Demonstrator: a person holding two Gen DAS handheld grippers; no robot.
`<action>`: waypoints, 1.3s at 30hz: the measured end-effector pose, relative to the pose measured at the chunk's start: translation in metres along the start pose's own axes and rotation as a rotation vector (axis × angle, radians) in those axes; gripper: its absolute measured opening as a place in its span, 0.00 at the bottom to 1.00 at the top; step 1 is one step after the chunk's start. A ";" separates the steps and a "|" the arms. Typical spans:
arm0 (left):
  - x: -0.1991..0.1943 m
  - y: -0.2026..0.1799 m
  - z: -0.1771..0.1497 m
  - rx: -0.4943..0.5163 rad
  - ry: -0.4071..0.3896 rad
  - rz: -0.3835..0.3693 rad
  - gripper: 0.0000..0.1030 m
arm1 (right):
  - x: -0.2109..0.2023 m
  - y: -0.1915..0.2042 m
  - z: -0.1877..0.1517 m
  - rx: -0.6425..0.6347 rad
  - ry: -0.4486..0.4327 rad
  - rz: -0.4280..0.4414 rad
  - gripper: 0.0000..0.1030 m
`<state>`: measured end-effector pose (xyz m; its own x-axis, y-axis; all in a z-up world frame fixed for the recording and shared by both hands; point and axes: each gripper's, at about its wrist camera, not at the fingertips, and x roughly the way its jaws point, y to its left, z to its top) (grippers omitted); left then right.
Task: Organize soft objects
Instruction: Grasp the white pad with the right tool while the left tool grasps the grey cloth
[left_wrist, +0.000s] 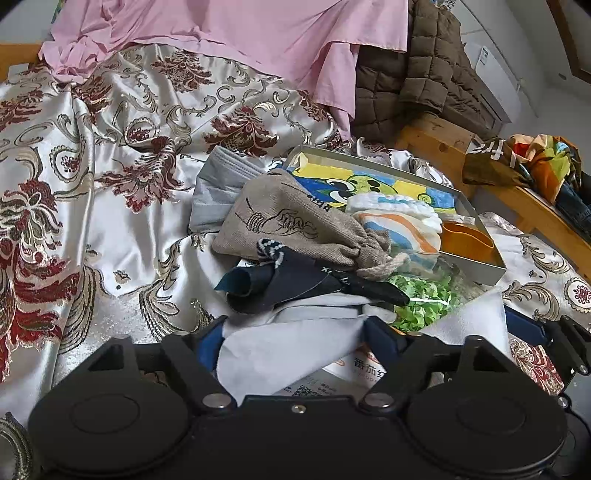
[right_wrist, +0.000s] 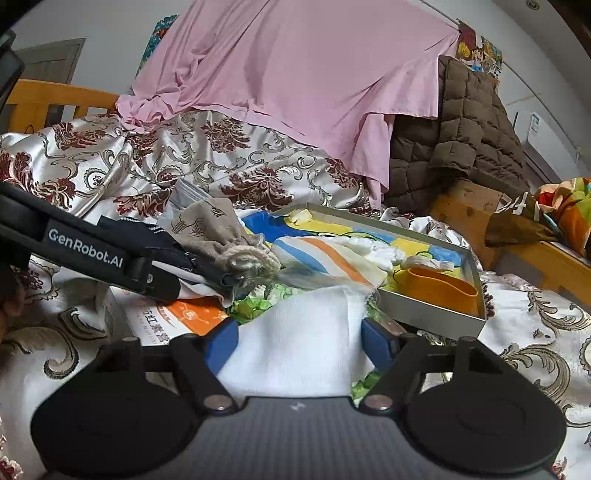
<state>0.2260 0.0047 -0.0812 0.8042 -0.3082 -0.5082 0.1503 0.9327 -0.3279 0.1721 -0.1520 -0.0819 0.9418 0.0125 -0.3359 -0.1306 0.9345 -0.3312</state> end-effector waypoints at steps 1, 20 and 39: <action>-0.001 -0.001 0.000 0.005 -0.003 0.003 0.73 | 0.000 0.000 0.000 -0.002 -0.001 -0.004 0.69; -0.015 -0.015 0.002 0.088 -0.026 0.057 0.40 | -0.002 0.010 0.000 -0.114 -0.001 -0.077 0.38; -0.047 -0.043 -0.005 0.216 -0.167 0.100 0.07 | -0.016 0.006 0.012 -0.085 -0.053 -0.010 0.18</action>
<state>0.1791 -0.0220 -0.0474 0.9019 -0.1947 -0.3856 0.1705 0.9806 -0.0964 0.1598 -0.1421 -0.0681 0.9581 0.0244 -0.2855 -0.1449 0.9009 -0.4091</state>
